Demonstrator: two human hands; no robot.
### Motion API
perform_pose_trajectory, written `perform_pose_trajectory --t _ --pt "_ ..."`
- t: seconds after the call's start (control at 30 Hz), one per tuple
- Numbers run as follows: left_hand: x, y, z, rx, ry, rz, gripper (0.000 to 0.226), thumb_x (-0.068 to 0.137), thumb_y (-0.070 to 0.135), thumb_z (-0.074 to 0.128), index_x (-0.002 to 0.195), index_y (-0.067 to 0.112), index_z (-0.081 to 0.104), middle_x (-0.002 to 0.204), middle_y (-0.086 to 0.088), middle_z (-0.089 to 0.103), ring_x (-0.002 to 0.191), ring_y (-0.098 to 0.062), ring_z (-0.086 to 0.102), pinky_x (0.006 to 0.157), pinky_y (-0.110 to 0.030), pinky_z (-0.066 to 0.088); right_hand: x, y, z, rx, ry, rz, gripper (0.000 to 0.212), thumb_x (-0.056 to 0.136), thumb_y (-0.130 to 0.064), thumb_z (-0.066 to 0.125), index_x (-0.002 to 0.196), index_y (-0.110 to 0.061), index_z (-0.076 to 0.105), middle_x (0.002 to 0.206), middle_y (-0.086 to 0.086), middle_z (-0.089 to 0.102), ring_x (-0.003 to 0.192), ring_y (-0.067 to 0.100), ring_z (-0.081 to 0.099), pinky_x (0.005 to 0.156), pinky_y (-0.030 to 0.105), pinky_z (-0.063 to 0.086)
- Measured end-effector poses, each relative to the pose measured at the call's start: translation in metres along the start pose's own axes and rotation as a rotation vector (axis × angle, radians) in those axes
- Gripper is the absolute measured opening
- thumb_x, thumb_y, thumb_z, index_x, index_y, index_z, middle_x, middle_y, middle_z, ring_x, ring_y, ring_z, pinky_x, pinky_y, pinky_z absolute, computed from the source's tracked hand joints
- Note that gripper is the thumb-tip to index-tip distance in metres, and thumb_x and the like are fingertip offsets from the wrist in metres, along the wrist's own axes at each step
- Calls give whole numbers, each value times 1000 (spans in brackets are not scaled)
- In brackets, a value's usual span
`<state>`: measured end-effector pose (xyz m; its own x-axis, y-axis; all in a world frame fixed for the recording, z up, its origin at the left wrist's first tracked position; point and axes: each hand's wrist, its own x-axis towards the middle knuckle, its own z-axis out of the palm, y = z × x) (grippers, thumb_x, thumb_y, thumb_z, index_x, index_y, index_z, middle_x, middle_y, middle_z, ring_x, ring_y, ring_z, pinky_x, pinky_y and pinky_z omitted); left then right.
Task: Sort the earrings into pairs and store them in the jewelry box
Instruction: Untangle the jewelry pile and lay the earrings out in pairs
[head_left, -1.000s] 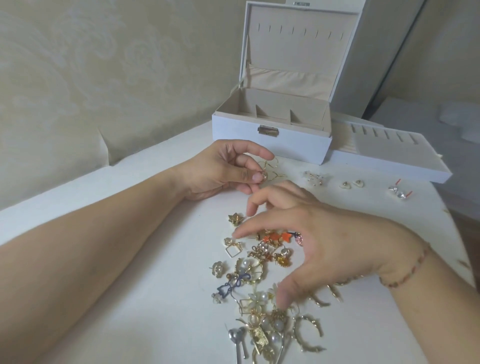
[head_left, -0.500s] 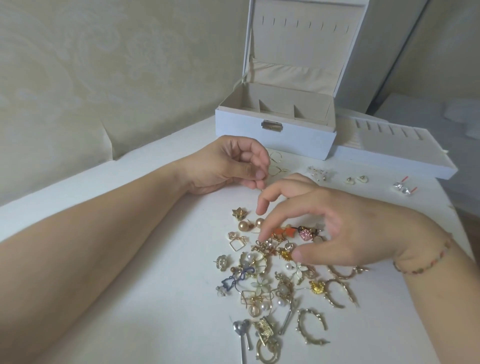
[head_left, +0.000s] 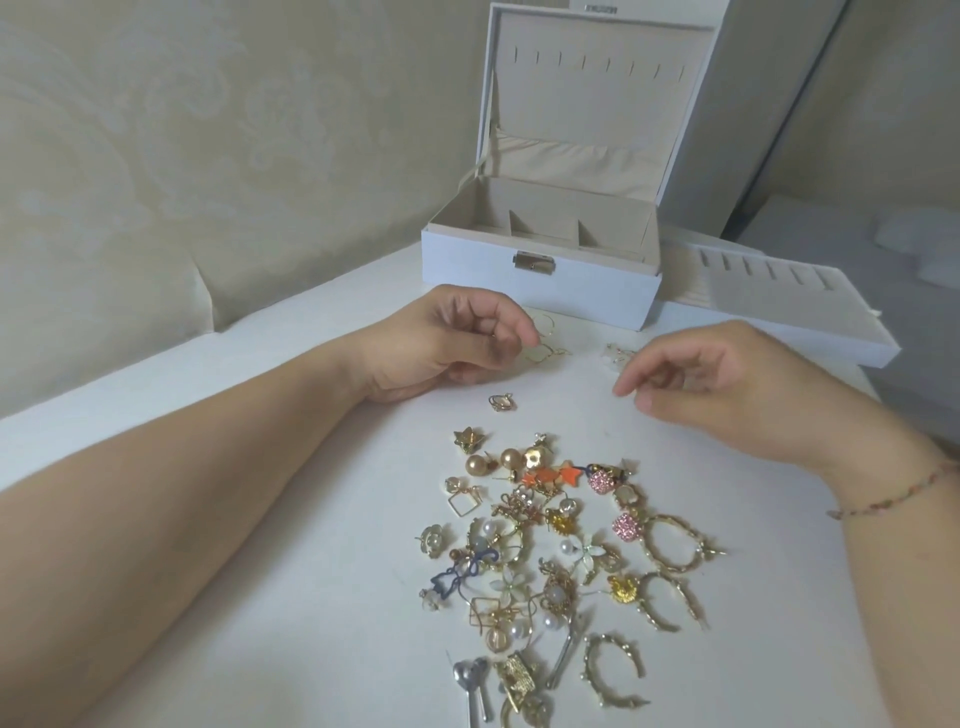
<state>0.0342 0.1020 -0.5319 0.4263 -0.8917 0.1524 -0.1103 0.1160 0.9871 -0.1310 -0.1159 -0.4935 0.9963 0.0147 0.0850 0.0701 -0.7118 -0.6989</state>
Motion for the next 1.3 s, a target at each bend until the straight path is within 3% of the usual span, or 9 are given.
perform_pose_trajectory --t 0.17,0.27,0.4,0.5,0.7,0.83,1.03,1.17,1.3 --pt "0 3 0 -24 -22 -44 25 68 -7 55 81 9 70 60 -2 41 54 -15 19 47 -27 12 -11 -15 5 -174 -407 47 41 71 -38 82 105 -49 63 92 -16 62 77 10 49 73 21 44" --pt "-3 5 3 50 -55 -29 16 71 6 65 87 8 70 64 -7 41 53 -19 19 46 -23 18 -12 -16 9 -198 -400 30 42 67 -40 84 103 -48 64 92 -16 58 80 2 50 75 16 43" --pt "-6 11 9 253 -107 -12 20 74 1 73 93 8 69 66 -6 46 58 -21 38 61 -21 40 -12 -9 4 -59 -395 13 39 74 -23 82 103 -45 67 88 -11 64 78 24 47 72 29 45" --pt "-8 20 15 454 -234 -82 24 72 11 81 94 13 70 67 -20 37 59 -35 30 56 -29 30 -12 -10 5 10 -365 -35 33 76 -18 81 99 -39 70 81 -10 63 65 15 42 61 20 43" --pt "-12 31 24 655 -362 -163 27 68 24 88 88 19 72 62 -24 39 57 -34 30 57 -27 25 -4 -11 17 -39 -316 -30 26 76 -23 80 94 -40 71 78 -10 64 61 8 43 63 29 46" --pt "-12 34 16 686 -409 -168 27 67 24 86 90 18 73 63 -21 36 60 -34 30 61 -31 26 -7 -9 11 25 -356 -17 34 78 -7 76 95 -36 72 82 -4 66 73 26 49 76 43 49" --pt "-13 35 15 669 -445 -166 29 70 24 84 97 21 73 72 -29 51 67 -44 39 69 -34 31 -5 -12 14 -11 -299 -116 22 79 -26 78 96 -38 71 84 -7 61 69 13 47 67 25 46" --pt "-12 36 18 650 -403 -155 15 77 21 81 90 19 76 61 -21 45 57 -33 34 58 -30 30 1 -14 25 -59 -260 -168 11 77 -36 78 87 -37 73 87 -5 62 80 22 58 78 46 50" --pt "-13 37 23 643 -364 -155 9 77 14 80 85 12 75 52 9 50 51 -12 37 55 -19 35 0 -9 21 -58 -287 -128 12 78 -23 78 78 -35 73 82 -8 65 72 19 58 72 46 50"
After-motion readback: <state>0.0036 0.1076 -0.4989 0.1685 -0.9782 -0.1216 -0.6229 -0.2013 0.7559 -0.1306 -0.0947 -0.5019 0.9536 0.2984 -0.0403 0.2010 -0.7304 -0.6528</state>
